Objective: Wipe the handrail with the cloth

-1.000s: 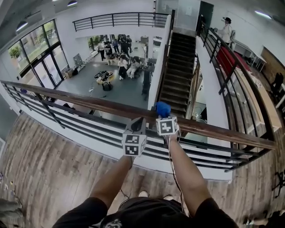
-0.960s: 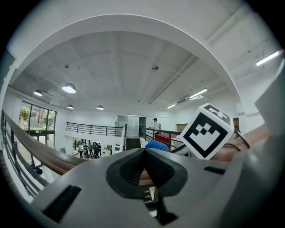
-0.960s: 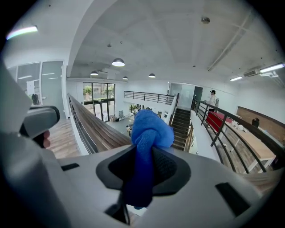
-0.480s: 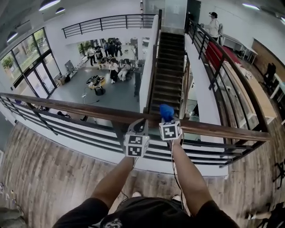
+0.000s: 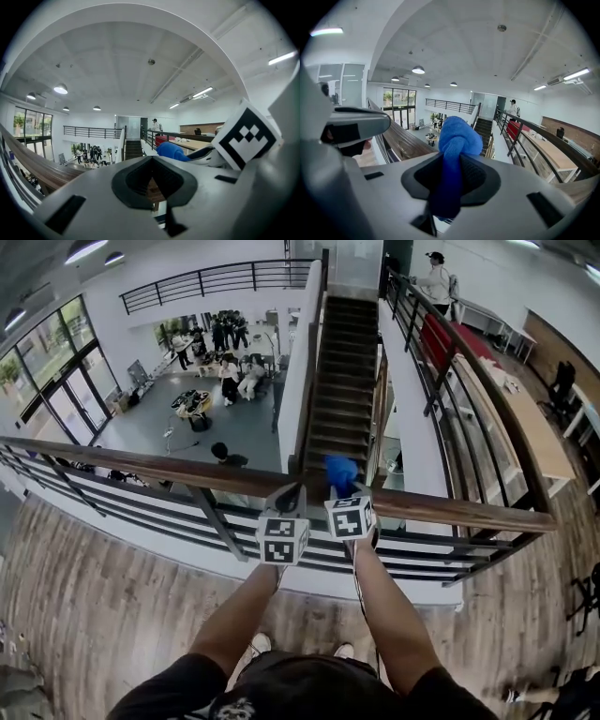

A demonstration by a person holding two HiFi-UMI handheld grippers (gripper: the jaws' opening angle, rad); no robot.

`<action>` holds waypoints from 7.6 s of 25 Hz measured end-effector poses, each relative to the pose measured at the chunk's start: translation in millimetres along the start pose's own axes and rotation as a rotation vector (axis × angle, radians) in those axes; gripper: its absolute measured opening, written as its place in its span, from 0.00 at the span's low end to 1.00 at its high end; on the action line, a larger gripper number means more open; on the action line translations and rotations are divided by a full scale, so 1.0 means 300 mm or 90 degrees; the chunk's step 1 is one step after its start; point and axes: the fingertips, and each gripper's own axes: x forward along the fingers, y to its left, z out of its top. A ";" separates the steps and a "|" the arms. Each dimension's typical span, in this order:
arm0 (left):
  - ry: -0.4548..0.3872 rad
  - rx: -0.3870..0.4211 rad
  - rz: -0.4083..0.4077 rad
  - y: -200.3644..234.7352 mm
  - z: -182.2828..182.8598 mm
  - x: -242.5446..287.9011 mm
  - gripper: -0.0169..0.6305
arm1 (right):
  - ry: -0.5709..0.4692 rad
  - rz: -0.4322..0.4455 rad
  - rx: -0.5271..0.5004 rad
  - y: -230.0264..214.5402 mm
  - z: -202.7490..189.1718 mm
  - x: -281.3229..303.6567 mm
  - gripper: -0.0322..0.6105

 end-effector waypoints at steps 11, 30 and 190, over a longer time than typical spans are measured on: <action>0.012 0.012 0.008 -0.428 -0.010 0.086 0.03 | 0.002 -0.008 0.002 -0.394 -0.175 -0.155 0.21; 0.040 0.041 -0.184 -1.284 0.020 0.398 0.03 | 0.025 -0.168 0.091 -1.235 -0.515 -0.453 0.21; 0.183 -0.059 -0.034 -0.525 -0.700 0.329 0.03 | 0.092 -0.087 0.061 -0.578 -0.942 0.173 0.21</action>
